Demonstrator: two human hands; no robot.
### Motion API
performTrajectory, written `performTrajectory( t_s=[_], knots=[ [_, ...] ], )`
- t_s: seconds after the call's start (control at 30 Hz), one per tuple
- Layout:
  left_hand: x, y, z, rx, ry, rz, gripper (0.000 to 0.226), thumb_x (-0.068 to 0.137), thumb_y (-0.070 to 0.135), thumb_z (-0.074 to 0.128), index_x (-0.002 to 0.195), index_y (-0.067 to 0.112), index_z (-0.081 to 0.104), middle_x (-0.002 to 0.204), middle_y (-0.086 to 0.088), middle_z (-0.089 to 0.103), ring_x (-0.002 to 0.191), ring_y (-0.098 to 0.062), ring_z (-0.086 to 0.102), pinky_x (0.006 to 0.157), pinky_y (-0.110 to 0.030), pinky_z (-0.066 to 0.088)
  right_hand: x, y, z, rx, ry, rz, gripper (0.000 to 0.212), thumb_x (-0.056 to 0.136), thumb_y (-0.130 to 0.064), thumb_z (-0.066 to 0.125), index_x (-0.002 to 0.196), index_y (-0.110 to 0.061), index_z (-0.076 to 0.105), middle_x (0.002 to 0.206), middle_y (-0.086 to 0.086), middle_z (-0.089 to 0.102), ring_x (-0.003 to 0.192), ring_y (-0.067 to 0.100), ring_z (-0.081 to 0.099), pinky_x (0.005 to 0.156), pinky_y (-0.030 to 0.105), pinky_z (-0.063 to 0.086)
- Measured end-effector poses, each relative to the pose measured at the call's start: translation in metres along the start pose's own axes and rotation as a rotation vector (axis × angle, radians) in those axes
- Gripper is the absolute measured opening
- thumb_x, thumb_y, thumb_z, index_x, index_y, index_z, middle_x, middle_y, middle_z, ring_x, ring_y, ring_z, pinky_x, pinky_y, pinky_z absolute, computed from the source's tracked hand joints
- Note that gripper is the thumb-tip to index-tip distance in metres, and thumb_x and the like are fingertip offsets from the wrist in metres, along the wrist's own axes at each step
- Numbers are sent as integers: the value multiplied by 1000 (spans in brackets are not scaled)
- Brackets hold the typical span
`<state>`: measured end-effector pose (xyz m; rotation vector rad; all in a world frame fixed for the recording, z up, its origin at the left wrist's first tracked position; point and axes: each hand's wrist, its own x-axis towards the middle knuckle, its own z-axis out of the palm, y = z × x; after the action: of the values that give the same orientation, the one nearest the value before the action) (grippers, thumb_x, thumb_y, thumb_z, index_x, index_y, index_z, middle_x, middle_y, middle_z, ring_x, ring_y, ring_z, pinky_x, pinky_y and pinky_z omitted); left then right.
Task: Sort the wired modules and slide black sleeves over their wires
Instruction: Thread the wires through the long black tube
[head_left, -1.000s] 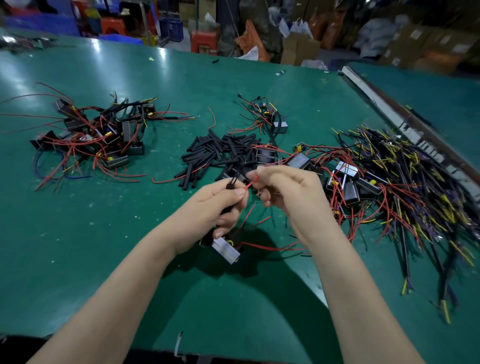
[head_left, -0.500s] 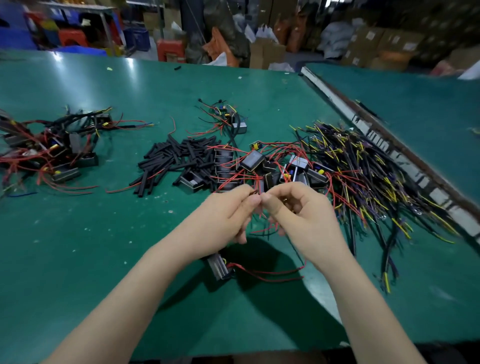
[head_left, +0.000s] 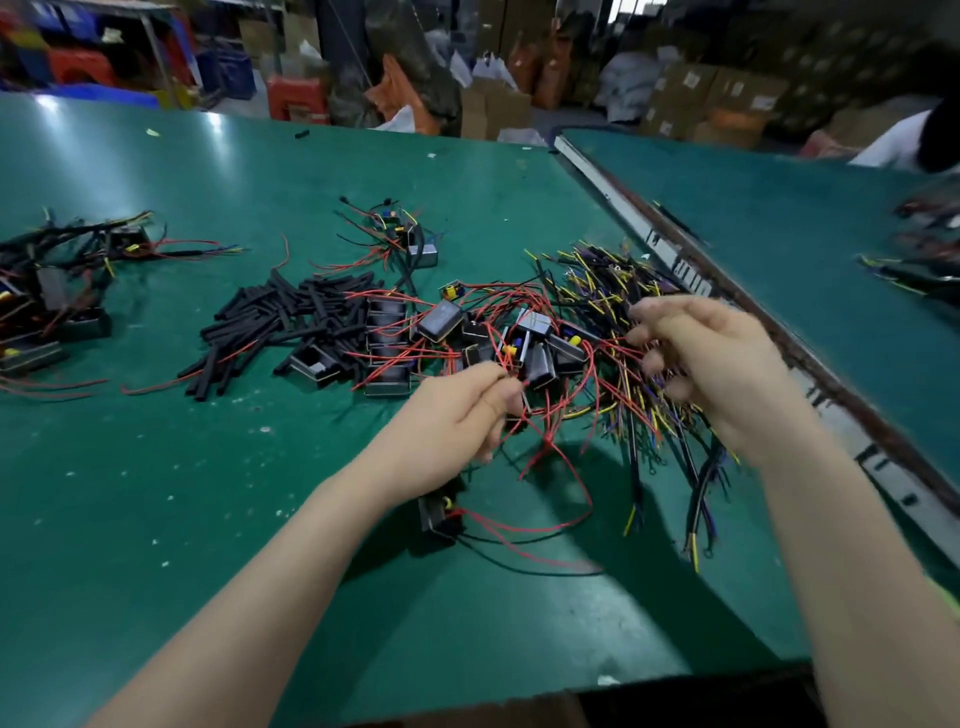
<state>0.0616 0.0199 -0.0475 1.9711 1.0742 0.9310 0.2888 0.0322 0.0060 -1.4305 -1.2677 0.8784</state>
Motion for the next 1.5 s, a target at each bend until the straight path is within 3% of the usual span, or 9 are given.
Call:
performTrajectory(
  t_s=[0.13,0.27,0.53,0.7,0.8,0.93,1.07,1.2,1.5],
  knots=[
    [-5,-8,2,181,166,80,34,96,40,33,85,15,54,57,11,49,55,-3,48,59,-27,40,56,14,-8,-510,186,-60,10,90,-24,55,88,-25,64,79,-9,62,71,13,56,62,28,43],
    [-11,-11,2,273,191,98,28,92,47,27,81,27,42,63,10,48,65,-19,50,64,-38,43,87,23,-11,-1081,-10,110,19,91,-35,61,91,-16,65,86,9,63,80,26,56,69,30,41],
    [-11,-13,1,239,219,101,43,92,50,26,88,17,53,66,7,51,65,-20,52,65,-43,46,81,21,-7,-1137,-20,198,24,95,-26,57,102,-6,69,102,20,67,90,37,61,72,35,48],
    [-11,-15,2,168,247,83,40,93,50,28,86,21,55,60,10,49,60,-10,52,61,-40,51,73,6,-6,-982,171,75,22,99,-23,46,112,-10,57,108,17,65,96,32,57,80,37,47],
    [-13,-14,3,88,272,69,25,94,46,32,79,36,50,58,10,50,56,-6,52,59,-32,49,64,-12,-4,-743,280,-147,22,98,-31,51,110,-15,57,101,8,68,97,26,58,79,31,42],
    [-13,-9,5,-49,262,29,27,94,43,34,78,30,52,53,8,49,49,-4,48,53,-19,41,42,-39,7,-370,343,-478,9,94,-30,59,97,-21,58,85,-4,61,78,11,56,73,29,47],
    [-16,-3,7,-212,173,7,31,96,42,40,88,22,61,68,7,61,63,-9,61,63,-22,48,13,-40,39,38,-96,-325,8,91,-31,61,96,-24,60,77,-8,67,60,0,56,51,13,42],
    [-14,-1,4,-102,270,75,26,94,32,42,102,24,65,88,6,66,87,-7,60,81,-21,45,1,-24,61,-119,-500,-412,11,94,-8,56,101,-12,63,83,1,67,69,-5,59,65,9,43],
    [-9,-5,2,-289,344,3,14,91,33,49,96,30,62,75,24,61,71,4,55,72,-17,45,-7,15,77,50,-410,-422,27,95,-12,56,115,-27,46,72,-13,66,65,-1,53,69,16,38]
  ],
)
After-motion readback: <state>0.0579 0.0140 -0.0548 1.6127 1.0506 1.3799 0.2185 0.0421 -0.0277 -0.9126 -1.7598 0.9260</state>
